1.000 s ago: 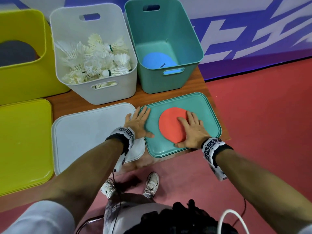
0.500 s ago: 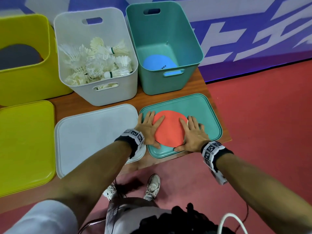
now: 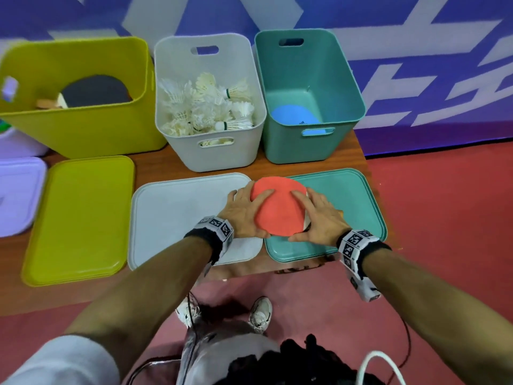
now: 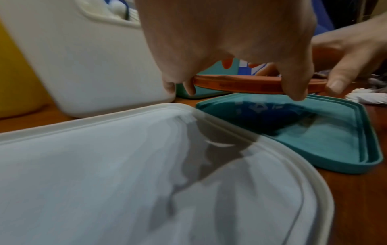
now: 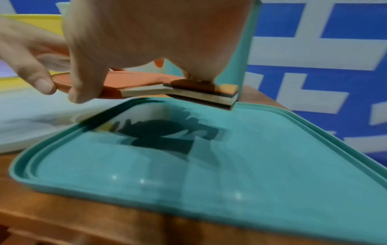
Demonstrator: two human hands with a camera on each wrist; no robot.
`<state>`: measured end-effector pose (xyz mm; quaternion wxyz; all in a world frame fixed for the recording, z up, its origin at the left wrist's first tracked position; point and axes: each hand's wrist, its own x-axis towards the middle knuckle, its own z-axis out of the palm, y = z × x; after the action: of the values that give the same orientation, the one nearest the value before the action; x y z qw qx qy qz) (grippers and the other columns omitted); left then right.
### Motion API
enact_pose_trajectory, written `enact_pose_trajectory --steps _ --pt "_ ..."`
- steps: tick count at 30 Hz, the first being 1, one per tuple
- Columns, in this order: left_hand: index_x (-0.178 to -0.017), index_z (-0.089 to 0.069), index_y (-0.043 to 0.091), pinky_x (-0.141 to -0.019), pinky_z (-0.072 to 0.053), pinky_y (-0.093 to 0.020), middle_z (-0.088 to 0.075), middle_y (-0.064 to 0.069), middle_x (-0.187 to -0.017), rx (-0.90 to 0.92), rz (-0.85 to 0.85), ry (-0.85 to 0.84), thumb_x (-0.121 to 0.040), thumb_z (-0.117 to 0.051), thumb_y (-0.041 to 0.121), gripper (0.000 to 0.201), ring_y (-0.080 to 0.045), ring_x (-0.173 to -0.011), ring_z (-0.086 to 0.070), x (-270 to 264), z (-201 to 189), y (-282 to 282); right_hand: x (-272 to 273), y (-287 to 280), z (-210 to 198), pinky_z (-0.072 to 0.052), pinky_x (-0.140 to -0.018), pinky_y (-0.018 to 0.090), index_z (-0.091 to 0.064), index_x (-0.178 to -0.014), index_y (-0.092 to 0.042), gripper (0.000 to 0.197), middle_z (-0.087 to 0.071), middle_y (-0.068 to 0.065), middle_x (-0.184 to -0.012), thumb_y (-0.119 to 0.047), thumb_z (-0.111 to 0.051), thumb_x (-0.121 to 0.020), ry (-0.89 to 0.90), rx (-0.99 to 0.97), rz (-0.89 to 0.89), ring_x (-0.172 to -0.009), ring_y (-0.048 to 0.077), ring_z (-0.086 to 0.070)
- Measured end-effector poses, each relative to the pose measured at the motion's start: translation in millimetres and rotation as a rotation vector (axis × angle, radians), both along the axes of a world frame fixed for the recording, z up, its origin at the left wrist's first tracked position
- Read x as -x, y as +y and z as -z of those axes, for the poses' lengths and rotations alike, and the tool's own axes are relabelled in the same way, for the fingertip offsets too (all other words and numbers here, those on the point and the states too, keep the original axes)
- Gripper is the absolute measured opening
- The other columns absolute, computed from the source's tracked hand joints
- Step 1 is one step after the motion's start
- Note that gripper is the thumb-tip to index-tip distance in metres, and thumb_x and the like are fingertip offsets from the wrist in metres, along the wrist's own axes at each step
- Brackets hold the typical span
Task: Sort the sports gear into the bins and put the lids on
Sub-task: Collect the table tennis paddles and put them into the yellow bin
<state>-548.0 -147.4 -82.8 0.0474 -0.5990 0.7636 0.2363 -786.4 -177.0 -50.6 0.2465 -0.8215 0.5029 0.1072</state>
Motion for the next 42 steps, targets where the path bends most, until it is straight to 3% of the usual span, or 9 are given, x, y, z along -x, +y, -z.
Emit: enact_pose_trajectory --steps 6,10,15,18,27,31,36,39,42 --pt "-0.152 -0.006 0.041 -0.118 -0.011 -0.051 0.001 -0.017 -0.158 0.032 -0.248 -0.020 -0.063 -0.064 0.080 0.113 -0.038 -0.143 -0.014 -96 -24 58 -100 2 -17 -0.022 -0.115 0.046 -0.013 -0.154 -0.036 0.109 -0.002 0.005 -0.161 -0.081 -0.063 -0.066 -0.014 0.036 -0.283 -0.144 0.029 -0.012" --pt "-0.151 -0.015 0.044 -0.116 -0.018 -0.050 -0.005 -0.018 -0.159 0.054 -0.466 -0.055 -0.045 -0.047 0.092 0.121 -0.040 -0.141 -0.019 -170 -42 107 -192 10 -28 -0.016 -0.118 0.050 -0.011 -0.154 -0.040 0.108 0.004 0.006 -0.163 -0.084 -0.058 -0.066 -0.017 0.063 -0.446 -0.149 0.031 -0.003" --pt "-0.149 -0.031 0.039 -0.112 -0.028 -0.047 -0.017 -0.019 -0.156 0.156 -0.684 -0.019 -0.054 -0.081 0.062 0.110 -0.040 -0.132 -0.034 -258 -66 157 -308 32 -47 -0.022 -0.113 0.046 -0.015 -0.154 -0.036 0.109 -0.003 0.012 -0.160 -0.081 -0.062 -0.066 -0.055 0.205 -0.623 -0.137 0.035 -0.020" --pt "-0.148 -0.035 0.037 -0.112 -0.032 -0.048 -0.021 -0.017 -0.153 0.212 -0.742 0.041 -0.046 -0.088 0.061 0.117 -0.040 -0.132 -0.035 -304 -81 167 -361 35 -62 -0.025 -0.113 0.047 -0.016 -0.153 -0.035 0.110 -0.005 0.014 -0.159 -0.080 -0.064 -0.065 -0.076 0.251 -0.670 -0.135 0.034 -0.021" --pt "-0.146 -0.039 0.039 -0.115 -0.023 -0.051 -0.012 -0.014 -0.161 0.338 -0.741 0.123 -0.046 -0.069 0.071 0.109 -0.035 -0.143 -0.025 -401 -119 101 -449 -22 -115 -0.027 -0.111 0.045 -0.024 -0.151 -0.037 0.106 -0.013 0.010 -0.158 -0.080 -0.065 -0.063 -0.114 0.325 -0.513 -0.139 0.031 -0.020" --pt "-0.143 -0.041 0.043 -0.114 -0.015 -0.045 -0.018 -0.011 -0.160 0.393 -0.727 0.131 -0.065 -0.068 0.068 0.087 -0.030 -0.143 -0.025 -426 -130 60 -470 -57 -129 -0.036 -0.107 0.048 -0.026 -0.149 -0.040 0.106 -0.021 0.004 -0.156 -0.084 -0.064 -0.060 -0.136 0.320 -0.354 -0.138 0.027 -0.025" --pt "-0.142 -0.042 0.045 -0.111 -0.017 -0.043 -0.025 -0.009 -0.156 0.417 -0.674 0.070 -0.080 -0.068 0.059 0.069 -0.027 -0.140 -0.027 -447 -143 17 -491 -84 -140 -0.036 -0.107 0.049 -0.029 -0.149 -0.036 0.104 -0.025 0.003 -0.152 -0.078 -0.069 -0.062 -0.165 0.303 -0.243 -0.135 0.028 -0.031" --pt "-0.144 -0.039 0.045 -0.112 -0.016 -0.044 -0.022 -0.009 -0.157 0.404 -0.645 0.067 -0.082 -0.067 0.057 0.069 -0.027 -0.143 -0.021 -460 -148 -1 -504 -93 -144 -0.028 -0.109 0.049 -0.027 -0.150 -0.036 0.100 -0.018 0.004 -0.157 -0.071 -0.071 -0.068 -0.155 0.309 -0.196 -0.137 0.031 -0.026" --pt "-0.147 -0.029 0.049 -0.113 -0.015 -0.049 -0.013 -0.011 -0.161 0.311 -0.636 -0.040 -0.087 -0.054 0.064 0.067 -0.030 -0.148 -0.008 -470 -144 -14 -516 -99 -140 -0.016 -0.114 0.050 -0.016 -0.153 -0.039 0.093 -0.002 0.007 -0.163 -0.066 -0.064 -0.079 -0.083 0.311 -0.219 -0.146 0.032 -0.009"
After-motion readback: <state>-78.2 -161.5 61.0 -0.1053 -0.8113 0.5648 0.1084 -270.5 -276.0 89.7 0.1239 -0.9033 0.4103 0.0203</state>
